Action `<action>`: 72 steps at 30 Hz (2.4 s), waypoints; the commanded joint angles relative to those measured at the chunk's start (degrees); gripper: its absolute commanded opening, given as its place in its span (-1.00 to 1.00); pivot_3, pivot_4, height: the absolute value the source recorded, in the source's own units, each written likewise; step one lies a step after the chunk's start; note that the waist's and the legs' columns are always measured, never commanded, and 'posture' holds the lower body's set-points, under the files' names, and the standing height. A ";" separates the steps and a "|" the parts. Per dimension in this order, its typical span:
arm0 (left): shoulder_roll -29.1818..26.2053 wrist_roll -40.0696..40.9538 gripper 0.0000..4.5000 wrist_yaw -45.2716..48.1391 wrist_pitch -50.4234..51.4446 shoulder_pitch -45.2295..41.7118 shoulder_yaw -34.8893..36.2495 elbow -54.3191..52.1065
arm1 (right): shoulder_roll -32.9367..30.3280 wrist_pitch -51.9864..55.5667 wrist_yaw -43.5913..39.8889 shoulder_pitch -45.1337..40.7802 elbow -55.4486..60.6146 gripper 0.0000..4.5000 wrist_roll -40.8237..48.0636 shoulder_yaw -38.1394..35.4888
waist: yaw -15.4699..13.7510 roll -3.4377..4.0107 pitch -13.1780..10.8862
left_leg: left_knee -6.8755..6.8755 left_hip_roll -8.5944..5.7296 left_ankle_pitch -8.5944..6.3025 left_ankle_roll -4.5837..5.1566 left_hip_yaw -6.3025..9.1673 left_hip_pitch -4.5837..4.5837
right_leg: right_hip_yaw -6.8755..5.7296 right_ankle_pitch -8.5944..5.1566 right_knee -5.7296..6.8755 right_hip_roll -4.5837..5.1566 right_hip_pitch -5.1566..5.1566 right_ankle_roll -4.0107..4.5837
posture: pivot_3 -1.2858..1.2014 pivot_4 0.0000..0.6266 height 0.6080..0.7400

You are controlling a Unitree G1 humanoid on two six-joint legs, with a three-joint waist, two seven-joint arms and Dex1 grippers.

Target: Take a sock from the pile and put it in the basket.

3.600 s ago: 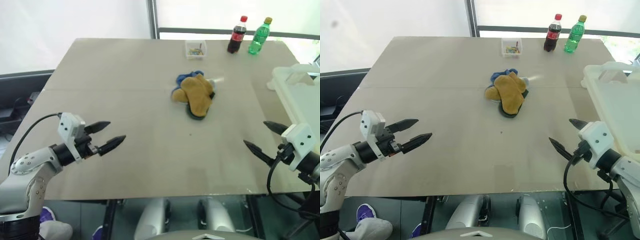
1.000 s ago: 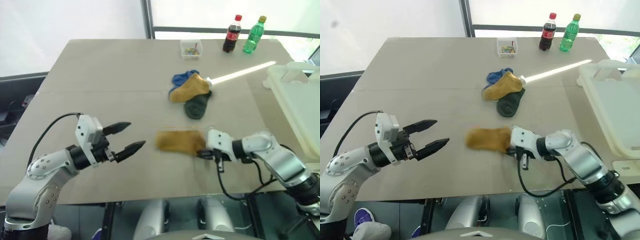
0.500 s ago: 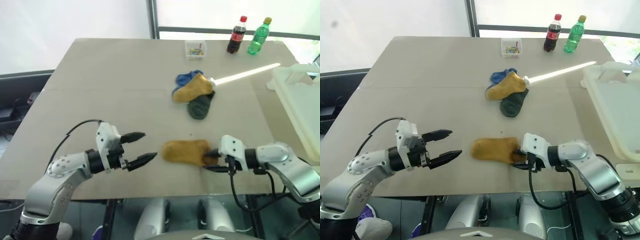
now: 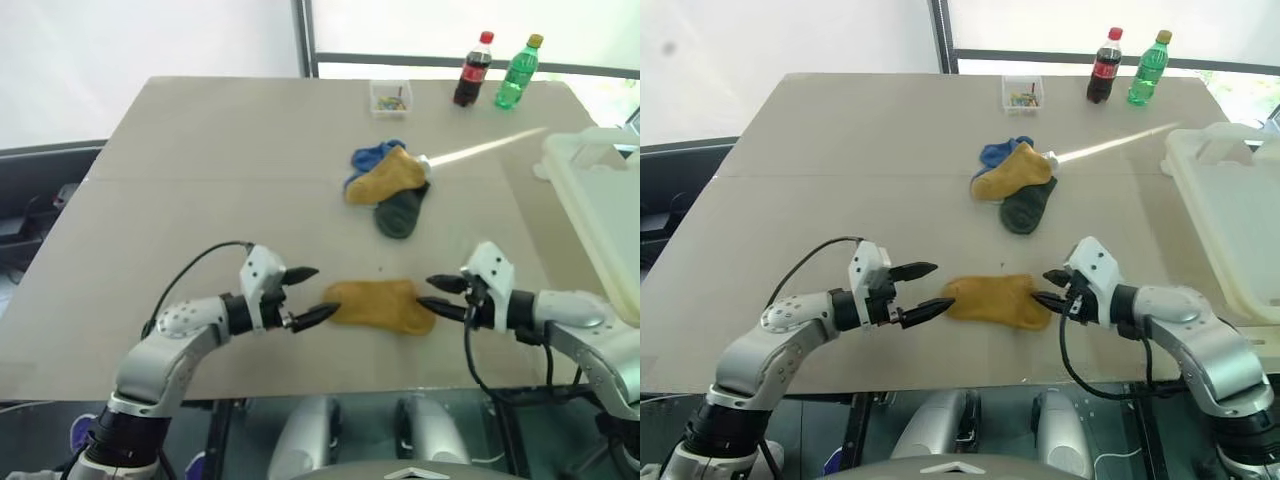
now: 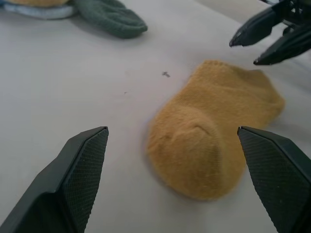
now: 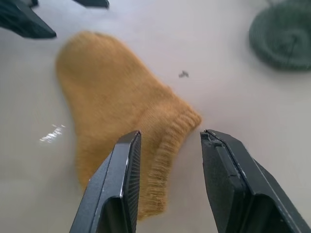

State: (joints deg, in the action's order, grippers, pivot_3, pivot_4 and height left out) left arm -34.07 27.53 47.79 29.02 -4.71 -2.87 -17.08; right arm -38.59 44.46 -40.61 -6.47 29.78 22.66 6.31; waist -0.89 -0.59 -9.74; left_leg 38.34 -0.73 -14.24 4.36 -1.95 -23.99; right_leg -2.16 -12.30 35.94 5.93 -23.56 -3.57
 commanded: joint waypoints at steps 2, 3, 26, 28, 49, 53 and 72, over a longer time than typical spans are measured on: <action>1.21 -1.78 0.64 -0.86 -0.32 -0.36 -1.67 0.79 | 0.95 -1.75 1.36 0.06 -0.79 -0.49 -2.59 2.83 | 0.03 0.00 0.00 | 0.00 -0.04 0.01 0.00 -0.01 -0.01 | 0.01 0.01 0.00 -0.04 0.00 -0.01 | 0.03 -0.52 0.93; 1.44 -1.80 0.44 -0.63 -0.46 -0.20 -1.76 1.10 | 1.10 -1.42 1.33 0.13 -0.87 -0.68 -2.62 3.26 | 0.02 0.00 0.00 | 0.00 -0.04 0.00 0.01 -0.02 -0.01 | 0.02 0.01 0.00 -0.03 0.00 -0.02 | 0.03 -0.52 0.93; 0.35 2.85 -0.98 -0.57 4.66 4.49 0.61 -3.54 | -6.06 -2.19 -3.14 0.25 0.11 -1.00 -1.12 2.41 | -0.03 0.02 0.03 | 0.05 0.04 -0.03 0.06 -0.01 0.02 | 0.01 -0.01 0.01 -0.03 0.01 0.00 | 0.03 -0.52 0.93; 1.71 4.05 -0.98 -1.44 5.81 4.51 0.83 -3.51 | -5.38 -3.51 -2.62 -0.84 -2.12 -1.00 -3.03 3.96 | 0.00 0.00 0.04 | 0.05 -0.02 -0.03 0.06 0.00 -0.01 | -0.01 0.00 0.01 -0.03 0.01 -0.01 | 0.03 -0.52 0.93; 4.39 3.61 0.76 -3.88 -5.78 7.22 11.44 -5.28 | 10.36 -19.14 8.46 -28.07 -24.44 0.22 -17.66 8.59 | 0.29 0.03 0.06 | 0.06 0.10 0.02 -0.03 -0.08 0.09 | 0.06 0.01 0.07 -0.22 0.00 0.03 | 0.03 -0.52 0.93; 4.84 1.67 0.76 -5.92 -7.67 6.92 11.59 -5.75 | 19.85 -29.86 12.82 -38.12 -46.33 0.22 -22.78 10.55 | 0.42 0.03 0.06 | 0.02 -0.02 0.16 -0.25 -0.16 0.02 | 0.12 0.09 0.06 -0.23 -0.01 -0.10 | 0.03 -0.52 0.93; 5.36 3.43 0.79 -13.74 -4.33 9.96 13.20 -13.96 | 33.85 -48.66 15.00 -52.07 -82.04 -0.50 -26.84 7.12 | 2.41 0.10 0.01 | -0.11 0.03 0.27 -0.44 -0.10 0.15 | 0.15 0.14 0.38 -0.36 -0.07 -0.20 | 0.03 -0.52 0.93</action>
State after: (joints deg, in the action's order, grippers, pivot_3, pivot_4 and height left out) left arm -28.35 30.00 34.47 24.77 5.12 8.97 -28.35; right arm -5.03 -2.55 -25.91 -56.66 -52.41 -4.42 14.92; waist 1.52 -0.49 -9.73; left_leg 38.23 -0.72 -13.97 3.92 -2.04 -23.84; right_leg -1.99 -12.15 36.33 5.58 -23.63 -3.78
